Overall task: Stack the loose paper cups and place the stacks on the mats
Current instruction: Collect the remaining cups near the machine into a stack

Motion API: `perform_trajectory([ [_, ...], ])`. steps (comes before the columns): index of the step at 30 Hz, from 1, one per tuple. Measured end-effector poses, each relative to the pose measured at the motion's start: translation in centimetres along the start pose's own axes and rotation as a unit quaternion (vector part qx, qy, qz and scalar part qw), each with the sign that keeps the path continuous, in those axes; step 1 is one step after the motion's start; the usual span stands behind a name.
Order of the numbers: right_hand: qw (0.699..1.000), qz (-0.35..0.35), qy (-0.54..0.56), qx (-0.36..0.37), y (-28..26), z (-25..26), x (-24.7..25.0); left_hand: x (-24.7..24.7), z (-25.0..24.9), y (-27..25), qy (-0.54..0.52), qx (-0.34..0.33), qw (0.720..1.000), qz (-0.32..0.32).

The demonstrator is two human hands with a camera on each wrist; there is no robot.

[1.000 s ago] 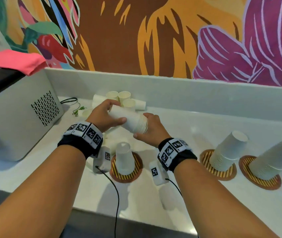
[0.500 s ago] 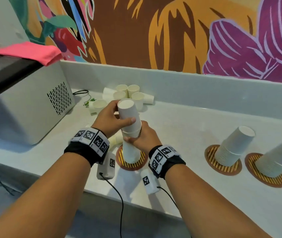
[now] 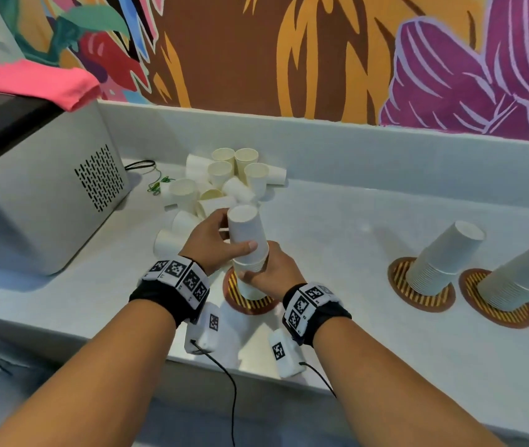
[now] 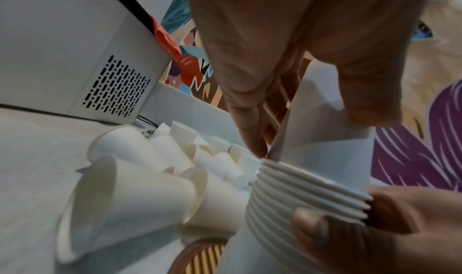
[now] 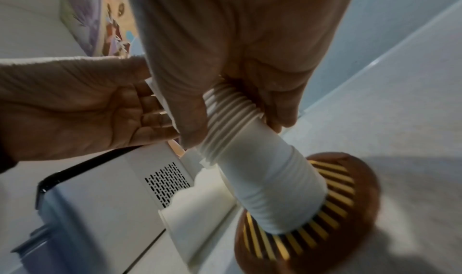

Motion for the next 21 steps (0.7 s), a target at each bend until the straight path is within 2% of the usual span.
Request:
perform_trajectory([
  [5, 0.998, 0.028, 0.000, -0.047, -0.1, -2.5, -1.8, -1.5, 4.1, -0.1, 0.028, 0.056, 0.993, 0.099],
  [11, 0.997, 0.036, 0.007, -0.065, -0.4, -3.3, -2.4, -2.6, 6.4, -0.6, 0.092, 0.073, 0.975, 0.189],
  [21, 0.997, -0.005, -0.007, -0.080, -1.2, -4.6, -0.6, -5.1, 6.1, 0.0, 0.132, 0.070, 0.966, 0.211],
])
Point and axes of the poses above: each hand's wrist, its own y-axis towards the middle knuckle, its own x-axis out of the back of the hand, z = x × y, the point moved 2 cm from there along y, towards the middle knuckle, and after that the axes turned 3 degrees about x, right-handed, at the moved point
